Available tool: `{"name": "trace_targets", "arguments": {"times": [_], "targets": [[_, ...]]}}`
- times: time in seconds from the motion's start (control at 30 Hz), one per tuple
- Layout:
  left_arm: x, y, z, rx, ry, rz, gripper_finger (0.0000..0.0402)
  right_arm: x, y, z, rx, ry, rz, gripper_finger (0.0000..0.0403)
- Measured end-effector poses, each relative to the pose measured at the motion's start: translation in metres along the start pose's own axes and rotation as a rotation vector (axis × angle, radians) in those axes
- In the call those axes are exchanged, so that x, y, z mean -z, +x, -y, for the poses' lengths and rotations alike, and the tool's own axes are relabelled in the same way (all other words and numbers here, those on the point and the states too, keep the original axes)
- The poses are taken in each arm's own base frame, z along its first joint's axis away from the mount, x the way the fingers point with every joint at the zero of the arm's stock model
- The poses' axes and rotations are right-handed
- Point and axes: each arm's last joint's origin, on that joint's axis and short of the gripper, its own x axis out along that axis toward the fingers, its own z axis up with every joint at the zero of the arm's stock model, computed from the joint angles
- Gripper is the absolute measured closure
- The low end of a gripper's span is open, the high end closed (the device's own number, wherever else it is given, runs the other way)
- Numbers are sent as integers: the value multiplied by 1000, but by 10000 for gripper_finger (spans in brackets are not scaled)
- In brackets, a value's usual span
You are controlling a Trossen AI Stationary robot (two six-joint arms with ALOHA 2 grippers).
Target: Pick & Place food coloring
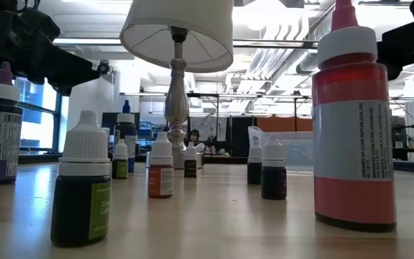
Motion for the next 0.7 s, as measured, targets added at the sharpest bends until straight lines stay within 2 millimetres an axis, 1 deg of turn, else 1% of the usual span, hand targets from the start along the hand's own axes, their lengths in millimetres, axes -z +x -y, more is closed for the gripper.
{"name": "trace_targets", "arguments": {"times": [0.33, 0.4, 0.6, 0.7], "targets": [[-1, 0, -1, -49, 2, 11, 232, 0, 0, 0, -1, 0, 0, 263], [-1, 0, -1, -37, -8, 10, 232, 0, 0, 0, 0, 0, 0, 263], [-2, 0, 0, 11, -109, 18, 232, 0, 0, 0, 0, 0, 0, 263], [-7, 0, 1, 20, -105, 62, 232, 0, 0, 0, 0, 0, 0, 263]]}}
